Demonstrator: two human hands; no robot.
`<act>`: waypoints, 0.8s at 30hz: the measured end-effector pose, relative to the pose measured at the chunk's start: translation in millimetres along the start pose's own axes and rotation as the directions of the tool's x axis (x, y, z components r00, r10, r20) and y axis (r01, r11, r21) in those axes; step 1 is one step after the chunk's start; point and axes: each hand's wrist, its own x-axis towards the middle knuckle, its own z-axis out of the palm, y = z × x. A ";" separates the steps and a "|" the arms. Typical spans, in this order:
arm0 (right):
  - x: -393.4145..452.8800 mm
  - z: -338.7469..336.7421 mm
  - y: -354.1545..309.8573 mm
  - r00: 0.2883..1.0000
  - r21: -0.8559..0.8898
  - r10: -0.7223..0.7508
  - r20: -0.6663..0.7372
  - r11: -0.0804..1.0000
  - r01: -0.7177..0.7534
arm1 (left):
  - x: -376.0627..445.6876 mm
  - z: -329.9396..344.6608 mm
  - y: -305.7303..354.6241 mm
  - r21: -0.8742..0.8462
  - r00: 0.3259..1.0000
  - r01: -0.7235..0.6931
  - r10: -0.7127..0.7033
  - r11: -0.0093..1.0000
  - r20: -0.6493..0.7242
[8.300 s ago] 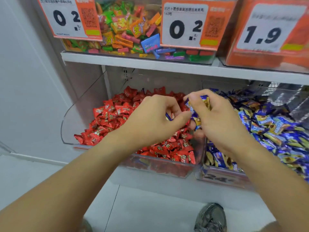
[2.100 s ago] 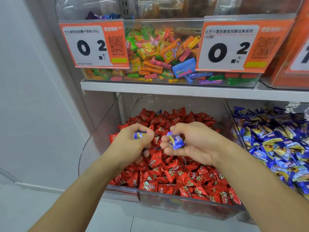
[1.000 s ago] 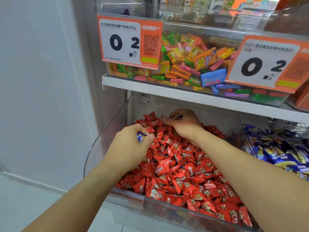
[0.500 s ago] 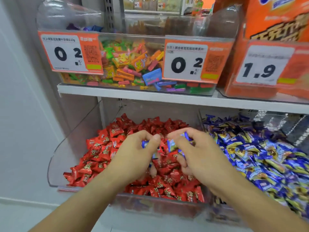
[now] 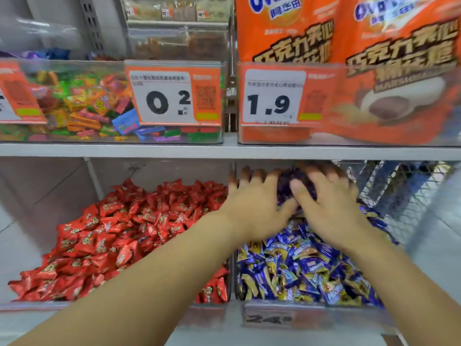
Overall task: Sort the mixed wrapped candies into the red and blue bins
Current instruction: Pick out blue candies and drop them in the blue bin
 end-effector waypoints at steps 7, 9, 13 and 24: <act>-7.6 26.6 22.5 0.944 -0.198 -0.164 0.286 0.954 0.225 | -20.1 10.1 -23.6 0.099 0.989 -0.122 0.130 0.988 -0.075; -5.0 21.8 32.9 0.955 -0.216 -0.102 0.280 0.962 0.166 | -25.8 8.2 -25.2 0.092 0.991 -0.111 0.117 0.990 -0.064; -2.6 10.5 62.1 0.962 -0.249 0.023 0.274 0.967 0.048 | -37.4 12.1 -33.9 -0.014 0.995 -0.083 0.082 0.996 -0.063; -30.7 -30.7 -9.7 0.986 -0.114 -0.103 0.130 0.986 0.119 | -86.5 -12.4 -87.0 -0.067 0.941 -0.086 0.059 0.994 -0.334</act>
